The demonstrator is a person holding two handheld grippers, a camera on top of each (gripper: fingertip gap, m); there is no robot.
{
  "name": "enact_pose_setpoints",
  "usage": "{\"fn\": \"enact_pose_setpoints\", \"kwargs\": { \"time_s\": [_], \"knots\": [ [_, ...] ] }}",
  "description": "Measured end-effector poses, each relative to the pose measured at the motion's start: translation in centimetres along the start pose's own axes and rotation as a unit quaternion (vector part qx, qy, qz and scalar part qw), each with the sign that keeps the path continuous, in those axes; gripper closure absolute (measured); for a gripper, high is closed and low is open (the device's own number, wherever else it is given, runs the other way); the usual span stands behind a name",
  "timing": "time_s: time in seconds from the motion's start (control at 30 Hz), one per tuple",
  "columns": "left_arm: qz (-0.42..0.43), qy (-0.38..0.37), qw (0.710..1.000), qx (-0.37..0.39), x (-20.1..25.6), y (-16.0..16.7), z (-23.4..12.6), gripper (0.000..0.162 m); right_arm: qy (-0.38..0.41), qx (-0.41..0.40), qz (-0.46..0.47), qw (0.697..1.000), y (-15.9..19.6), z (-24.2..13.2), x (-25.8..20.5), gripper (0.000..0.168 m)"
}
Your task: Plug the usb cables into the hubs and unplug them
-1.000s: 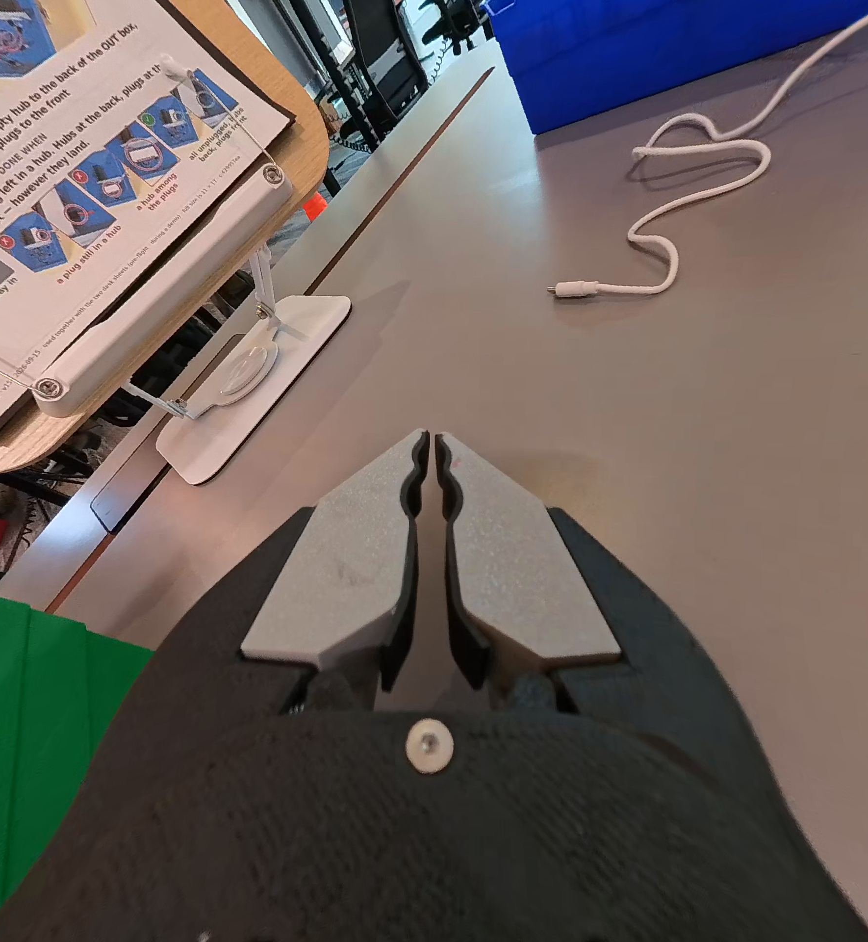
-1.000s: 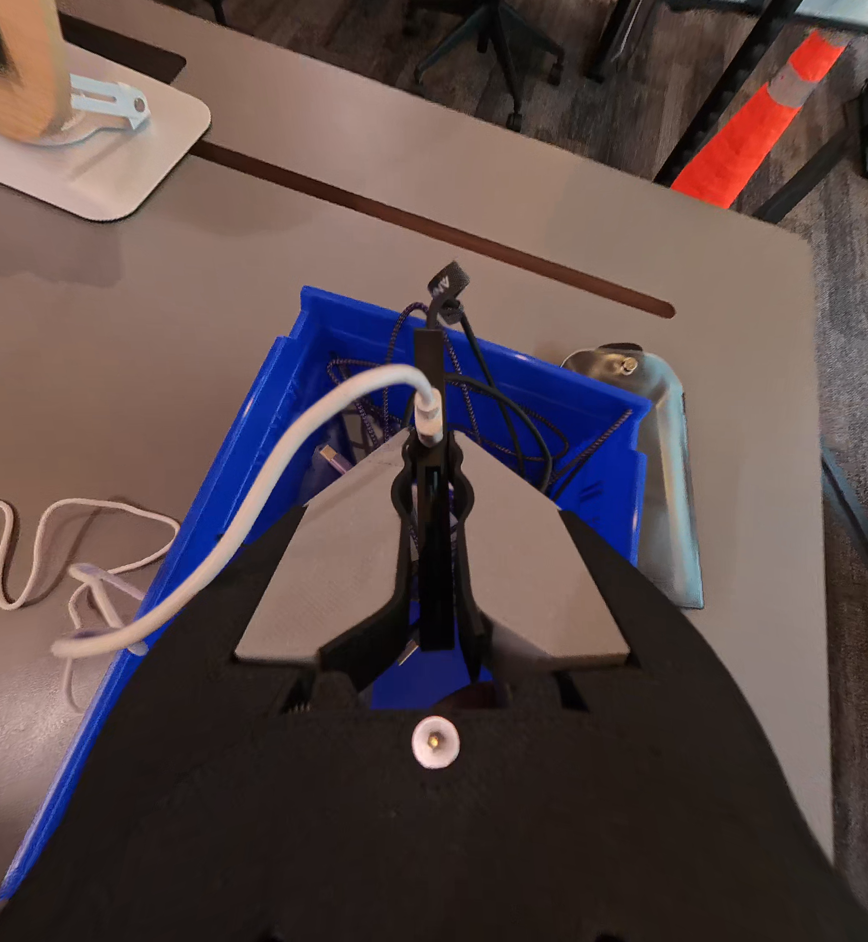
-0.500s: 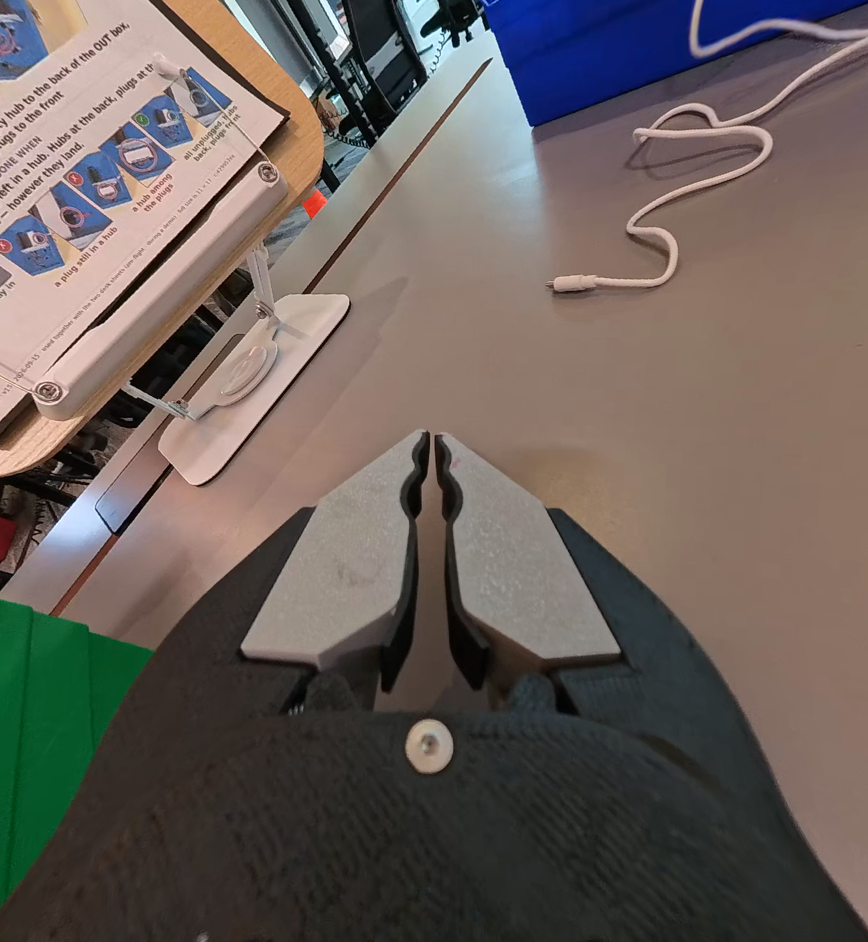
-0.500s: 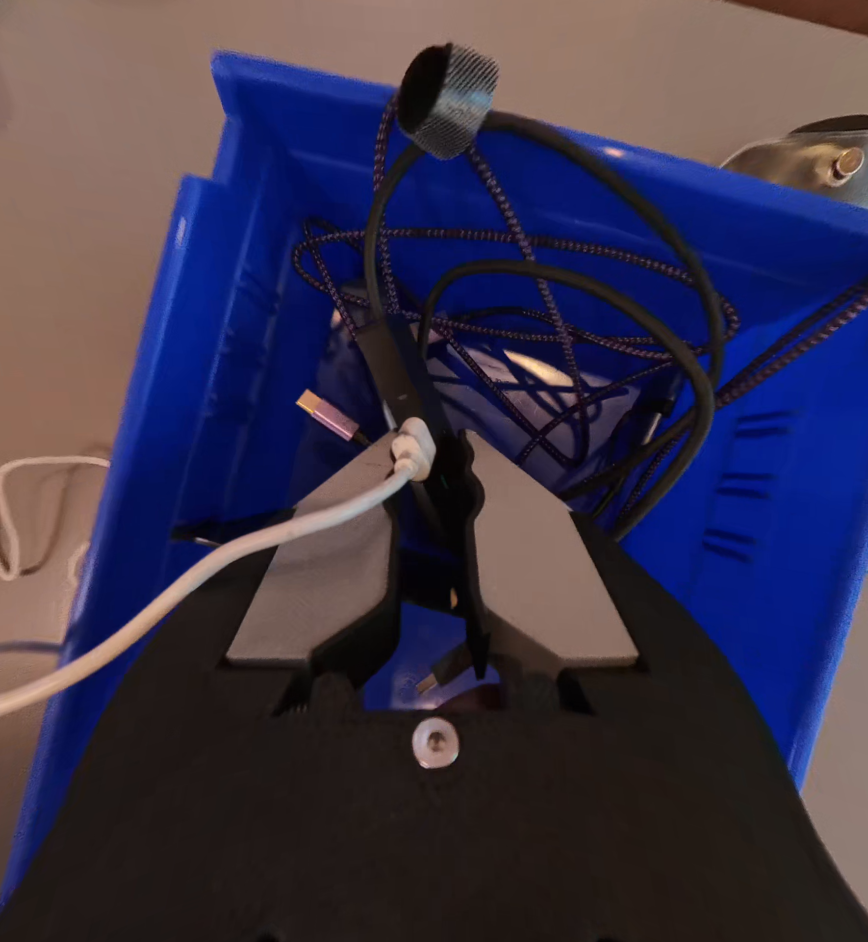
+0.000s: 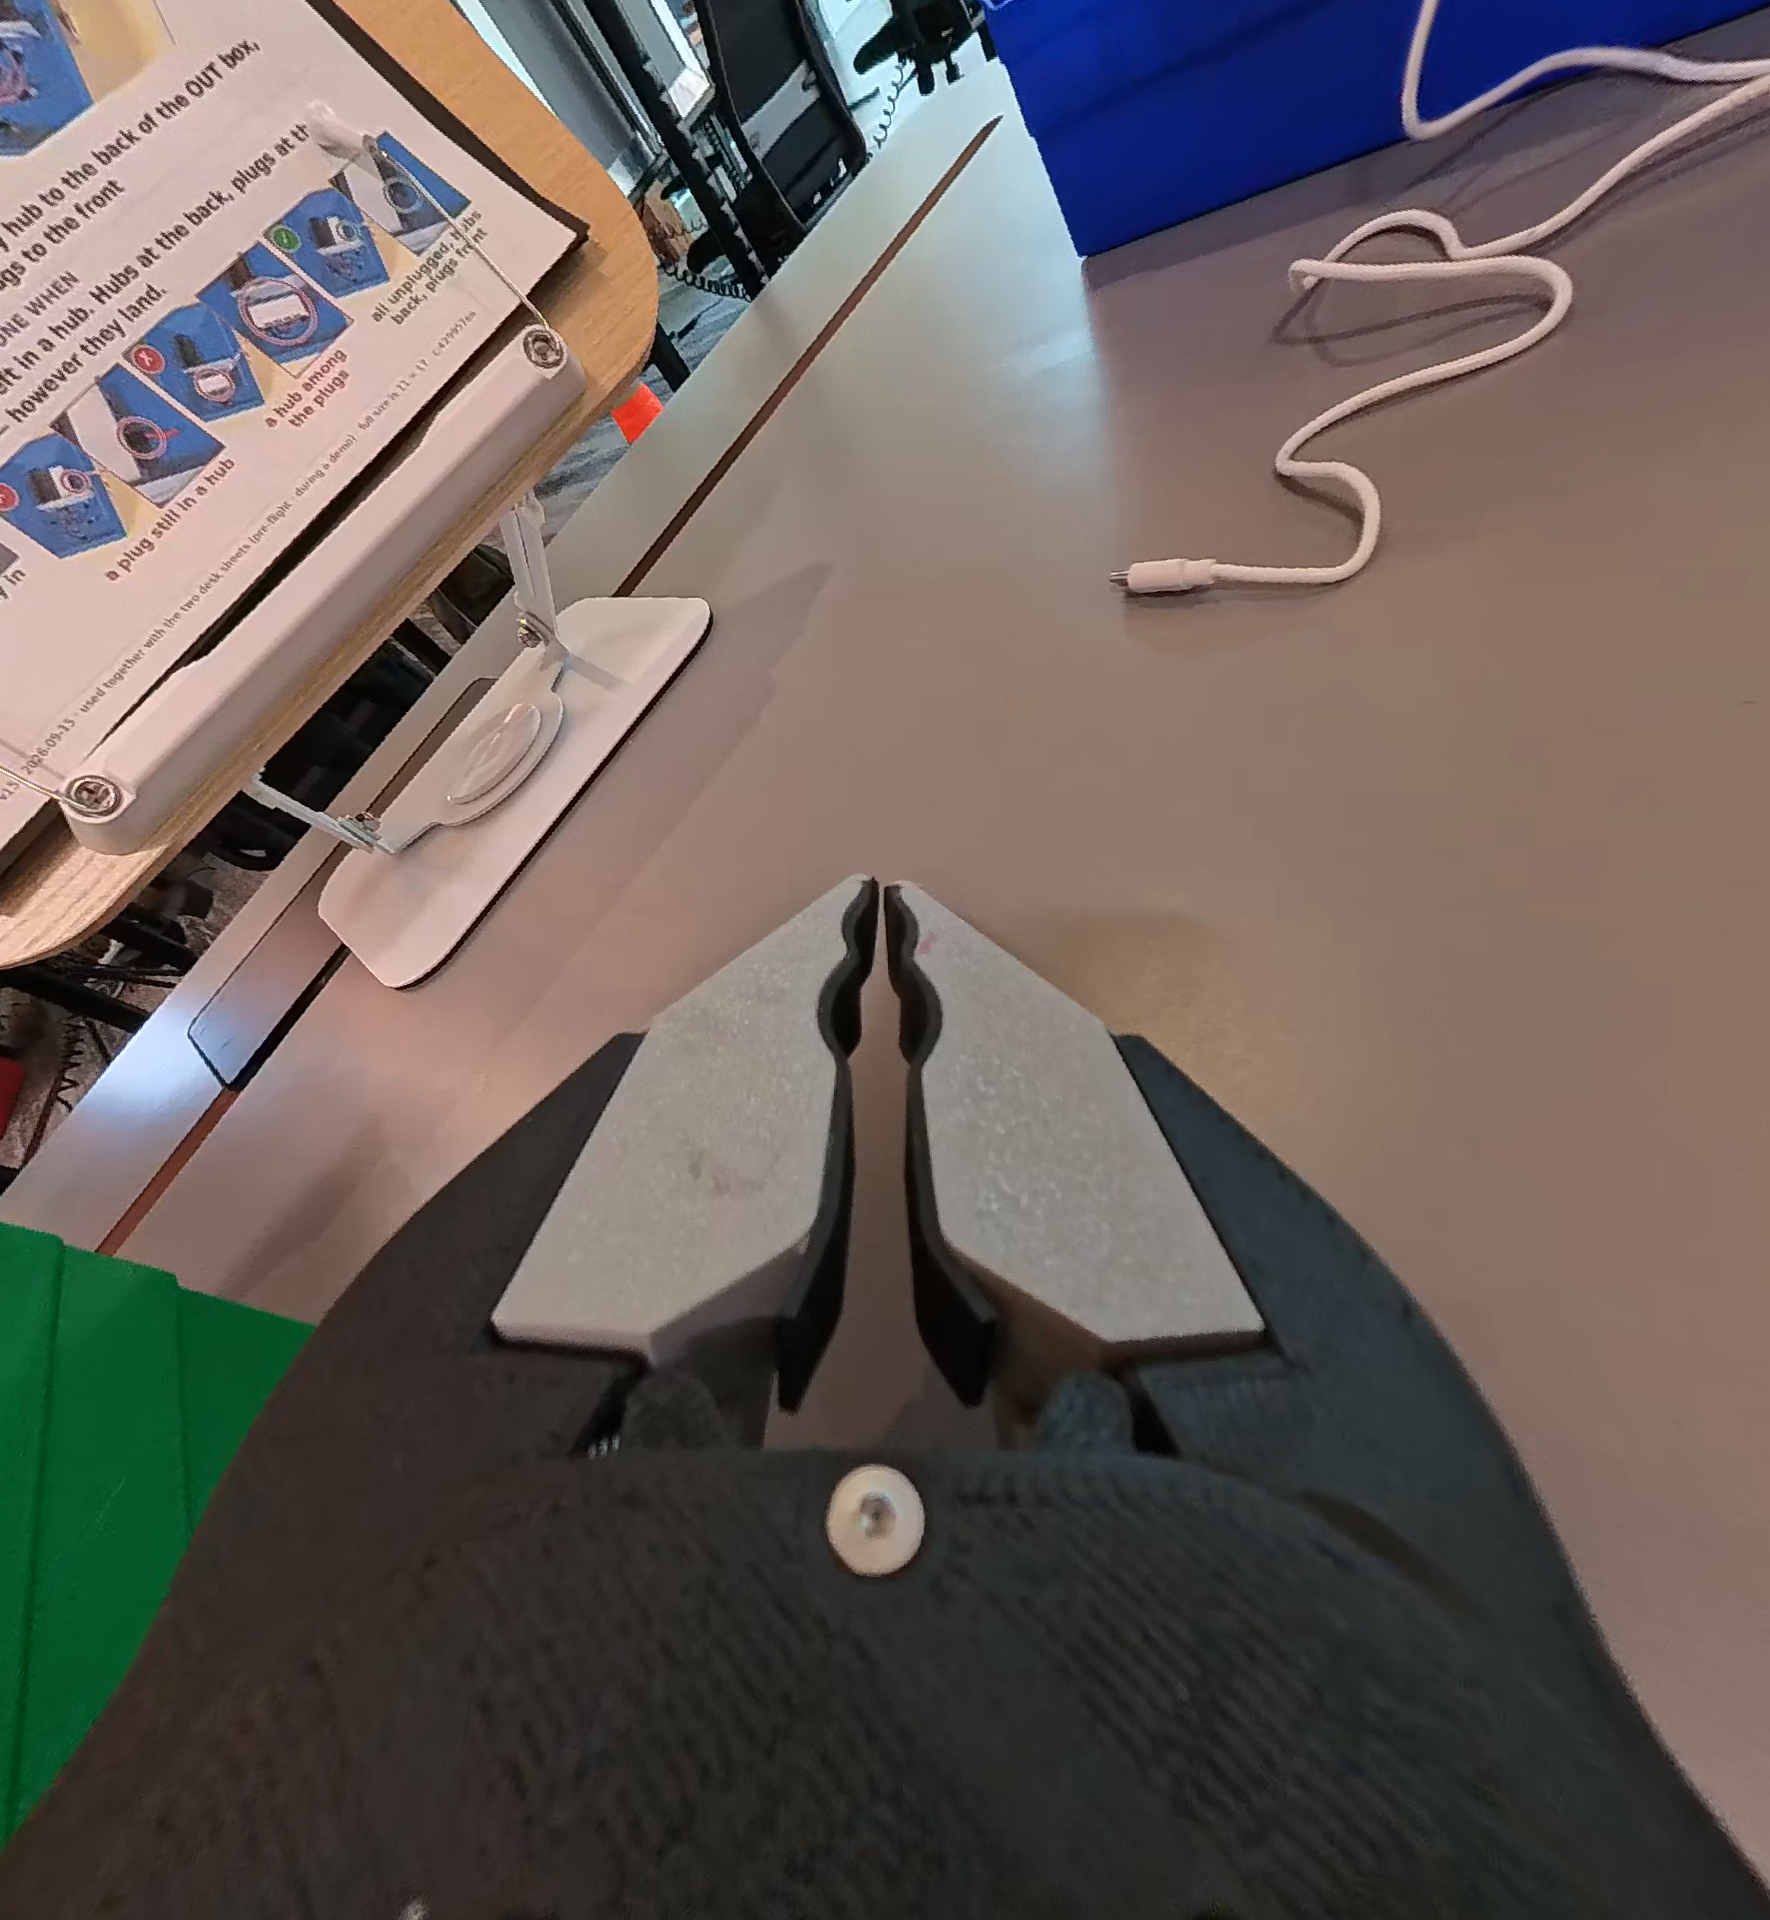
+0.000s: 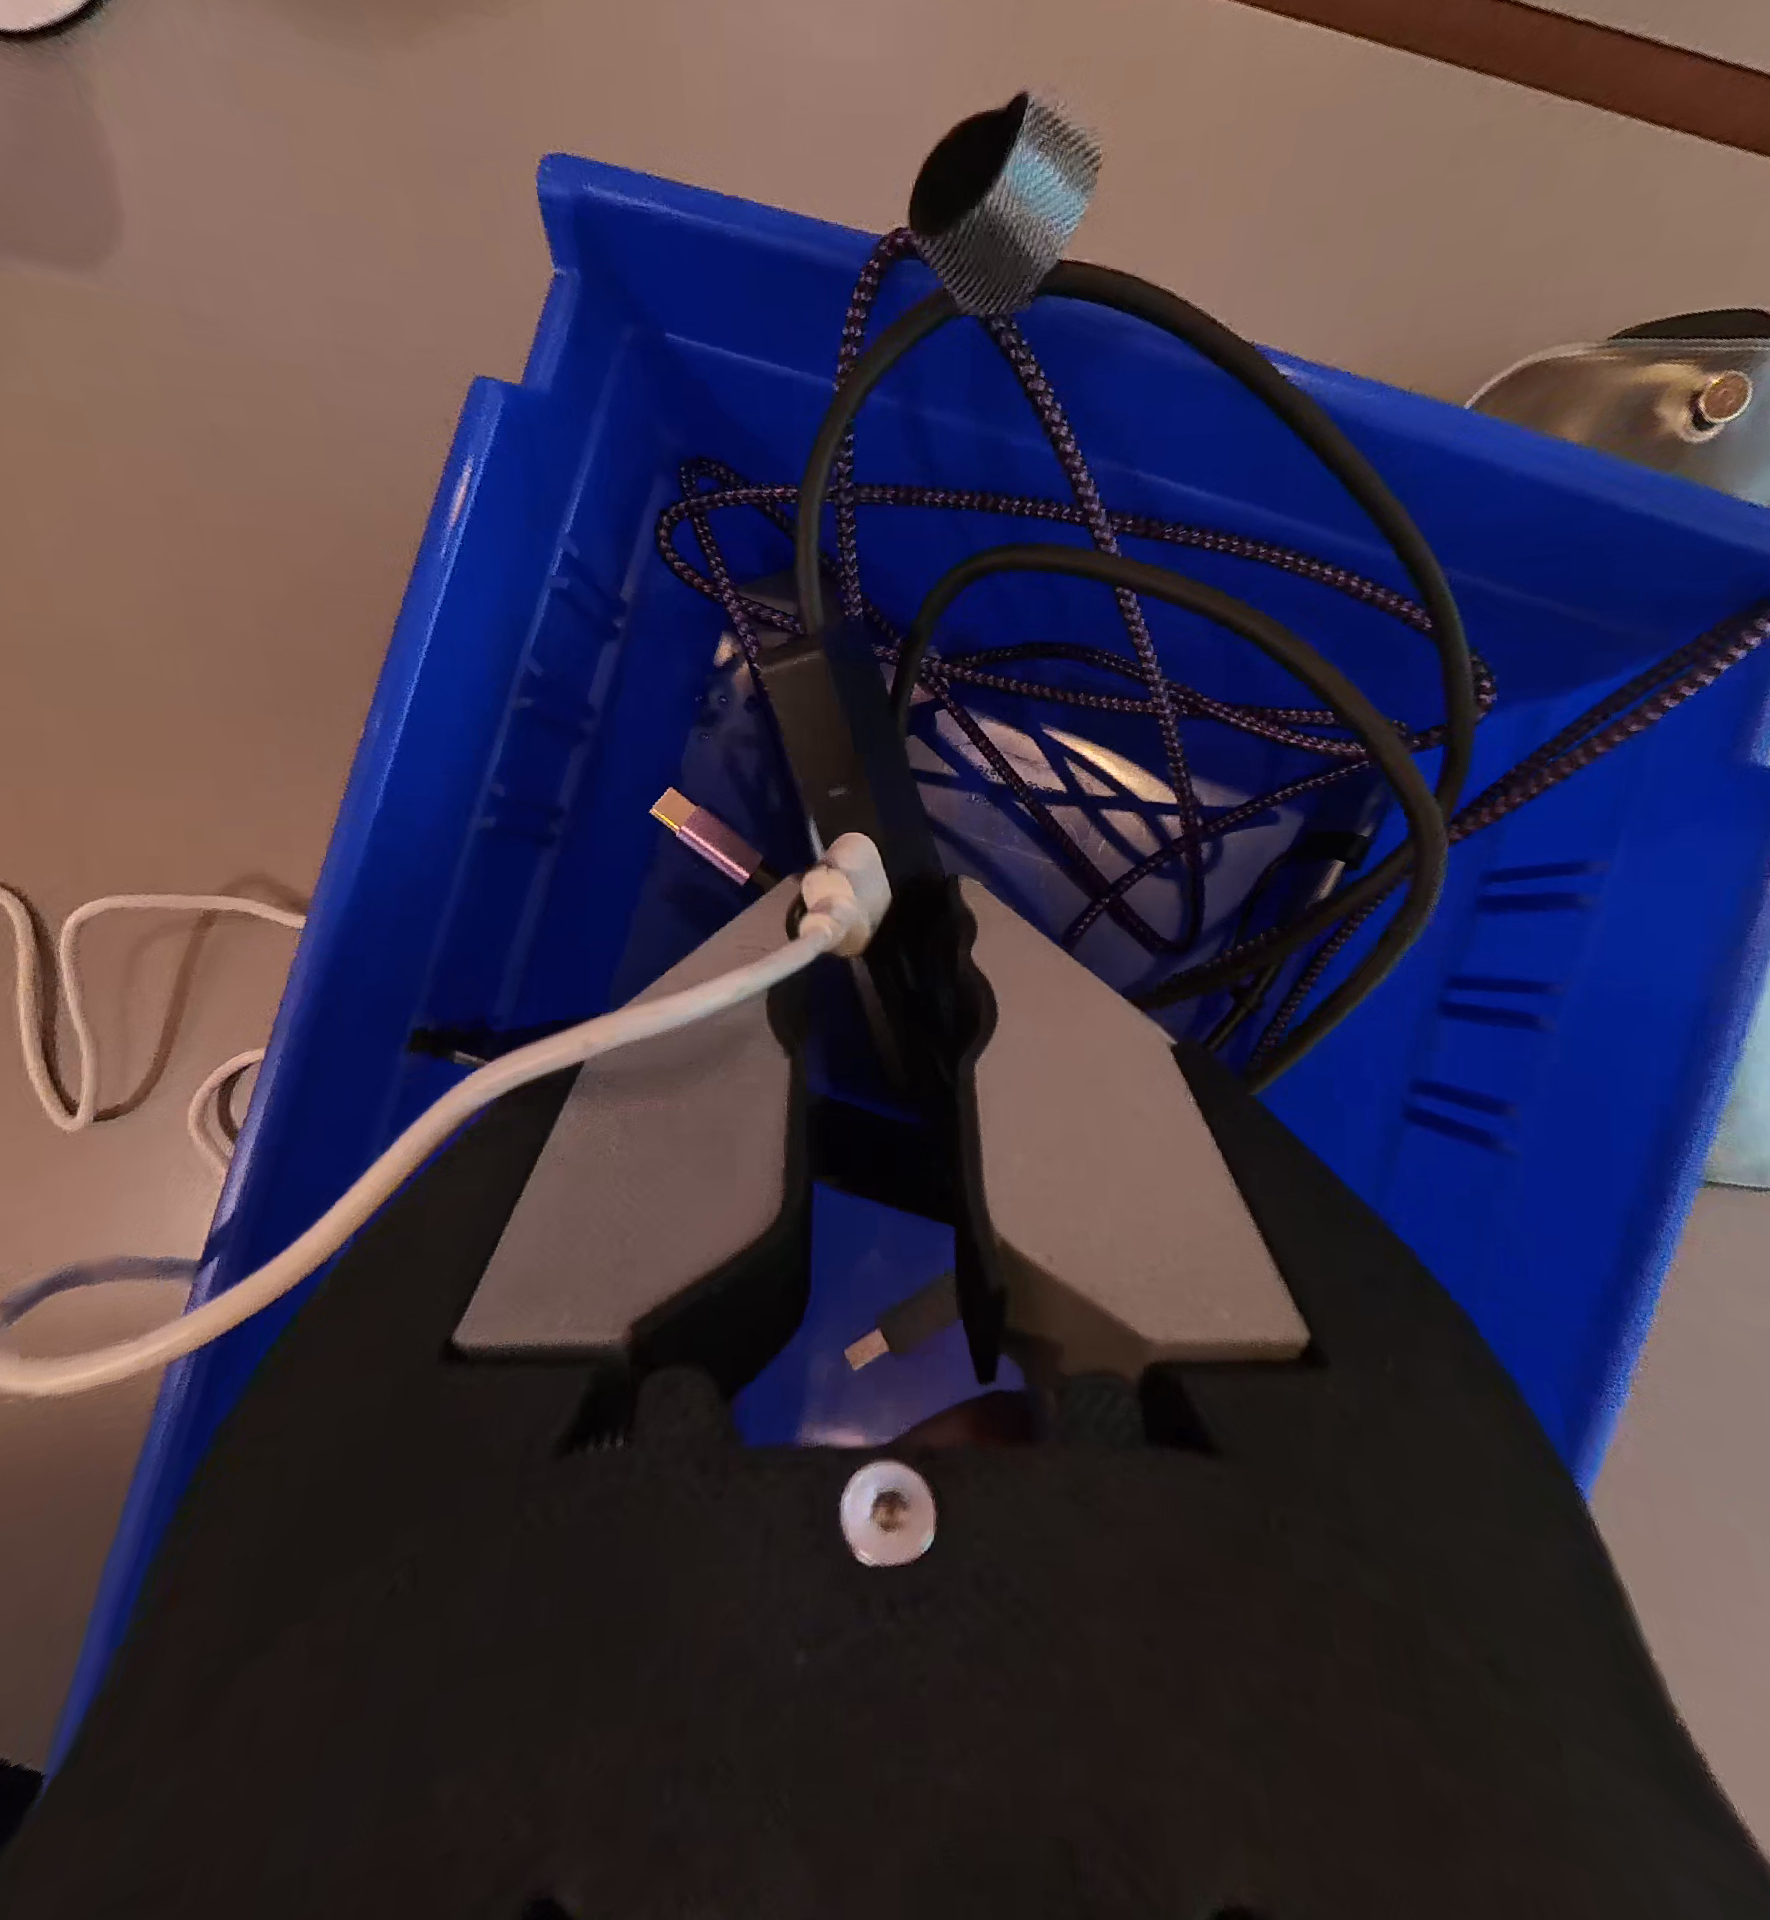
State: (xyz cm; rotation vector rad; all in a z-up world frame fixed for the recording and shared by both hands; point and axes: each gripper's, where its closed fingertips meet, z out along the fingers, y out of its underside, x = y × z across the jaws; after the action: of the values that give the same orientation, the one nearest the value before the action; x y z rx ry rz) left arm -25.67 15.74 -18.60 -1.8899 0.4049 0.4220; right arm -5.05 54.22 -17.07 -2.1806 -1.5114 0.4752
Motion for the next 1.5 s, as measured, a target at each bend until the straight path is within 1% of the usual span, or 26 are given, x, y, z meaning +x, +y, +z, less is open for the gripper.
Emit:
{"fn": "enact_pose_setpoints", "kwargs": {
  "time_s": [0.1,0.23,0.43,0.53,0.6,0.63,0.7,0.77,0.83,0.93,1.0,1.1,1.2,1.37,1.4,1.43,1.47,1.5],
  "knots": [
    [0.000,0.000,1.000,0.000,0.0,0.0,0.0,0.162,0.014,-0.013,-0.017,1.000,0.0,-1.1,0.5,0.141],
    [0.000,0.000,1.000,0.000,0.0,0.0,0.0,0.162,0.052,-0.041,-0.065,0.996,-0.2,-3.2,1.3,0.136],
    [0.001,-0.001,1.000,0.000,0.0,0.0,0.0,0.162,0.112,-0.118,-0.116,0.980,0.3,-7.0,2.1,0.138],
    [-0.004,-0.003,1.000,0.001,-0.2,0.0,-0.1,0.162,0.137,-0.123,-0.118,0.976,0.0,-9.6,2.5,0.137],
    [-0.006,-0.001,1.000,0.000,-0.2,0.0,0.0,0.162,0.117,-0.092,-0.117,0.982,-0.8,-11.0,1.1,0.137],
    [-0.006,0.000,1.000,-0.001,-0.1,0.1,0.0,0.162,0.092,-0.071,-0.125,0.985,-1.3,-11.4,-0.6,0.137],
    [-0.004,0.001,1.000,-0.005,-0.1,0.1,0.1,0.162,0.017,-0.031,-0.166,0.986,-1.9,-11.6,-5.5,0.137],
    [-0.001,0.000,1.000,-0.006,0.0,0.2,0.1,0.162,-0.046,-0.021,-0.209,0.977,-1.3,-11.1,-10.6,0.136],
    [0.001,-0.002,1.000,-0.005,0.0,0.1,0.1,0.162,-0.080,-0.047,-0.244,0.965,0.3,-9.5,-14.7,0.132],
    [0.000,-0.004,1.000,-0.005,-0.1,0.1,0.0,0.162,-0.085,-0.086,-0.312,0.942,2.6,-6.1,-19.0,0.132],
    [-0.001,-0.005,1.000,-0.005,-0.1,0.1,0.0,0.162,-0.083,-0.108,-0.348,0.927,3.9,-3.7,-20.9,0.132],
    [-0.006,-0.005,1.000,-0.003,-0.2,0.1,-0.1,0.162,-0.076,-0.146,-0.374,0.913,5.5,-0.8,-22.2,0.131],
    [-0.013,-0.003,1.000,-0.001,-0.3,0.1,-0.1,0.162,-0.058,-0.167,-0.389,0.904,6.6,1.1,-22.2,0.130],
    [-0.019,0.000,1.000,-0.004,-0.3,0.2,-0.1,0.162,-0.062,-0.192,-0.338,0.919,8.1,3.5,-22.1,0.129],
    [-0.018,-0.001,1.000,-0.004,-0.3,0.2,-0.1,0.162,-0.073,-0.190,-0.328,0.923,8.2,3.7,-22.3,0.136],
    [-0.017,-0.001,1.000,-0.004,-0.3,0.1,-0.1,0.162,-0.088,-0.182,-0.315,0.927,8.0,3.7,-22.6,0.148],
    [-0.016,-0.001,1.000,-0.004,-0.3,0.2,-0.1,0.162,-0.098,-0.173,-0.310,0.930,7.8,3.7,-22.8,0.166],
    [-0.016,-0.001,1.000,-0.005,-0.2,0.2,-0.1,0.162,-0.106,-0.163,-0.308,0.931,7.4,3.5,-22.8,0.168]
  ]
}}
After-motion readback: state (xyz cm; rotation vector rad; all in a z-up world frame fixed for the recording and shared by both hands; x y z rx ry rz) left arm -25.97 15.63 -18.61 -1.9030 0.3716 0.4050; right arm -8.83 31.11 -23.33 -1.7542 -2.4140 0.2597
